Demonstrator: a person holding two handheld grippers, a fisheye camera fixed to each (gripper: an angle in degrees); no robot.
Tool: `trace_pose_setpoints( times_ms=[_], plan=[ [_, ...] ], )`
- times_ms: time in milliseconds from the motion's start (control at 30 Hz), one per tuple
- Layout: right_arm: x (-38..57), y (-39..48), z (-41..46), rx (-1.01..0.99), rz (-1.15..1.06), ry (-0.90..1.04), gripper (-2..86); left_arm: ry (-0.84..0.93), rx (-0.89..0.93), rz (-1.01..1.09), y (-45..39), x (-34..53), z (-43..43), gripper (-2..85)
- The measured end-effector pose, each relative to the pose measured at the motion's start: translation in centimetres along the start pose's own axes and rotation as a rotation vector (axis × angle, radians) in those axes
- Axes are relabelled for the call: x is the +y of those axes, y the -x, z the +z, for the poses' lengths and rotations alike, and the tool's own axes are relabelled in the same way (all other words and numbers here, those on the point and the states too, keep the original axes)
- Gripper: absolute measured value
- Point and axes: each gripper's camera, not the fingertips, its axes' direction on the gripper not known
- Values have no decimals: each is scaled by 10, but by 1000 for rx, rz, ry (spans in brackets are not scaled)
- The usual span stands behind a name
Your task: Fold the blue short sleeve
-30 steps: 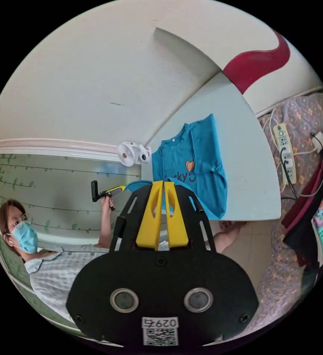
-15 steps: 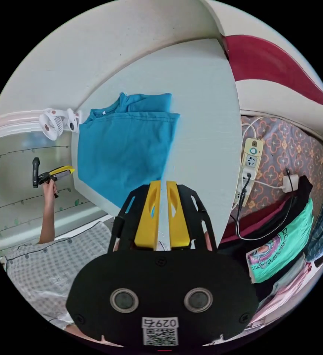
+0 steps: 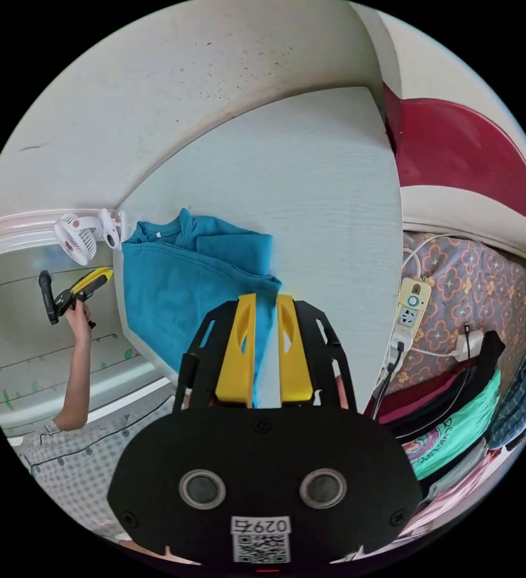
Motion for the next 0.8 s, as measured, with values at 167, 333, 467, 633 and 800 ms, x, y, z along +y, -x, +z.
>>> trace_pose_setpoints(
  times_ms=[167,333,467,633,800],
  plan=[
    [-22,7,13,36,31,-13,8,-7,-17,48,-18,-35,10,85],
    [-29,20,15,71,44,-71,2,41,52,87,-26,-57,23,69],
    [-25,37,9,78,45,-146,0,50,67,105,-30,-59,22,5],
    [-8,67,-1,129,22,-231,0,-66,84,79,-28,-38,-11,-9],
    [-4,96,-6,168,-47,-298,1,-181,62,39,-21,-20,-44,-10]
  ],
)
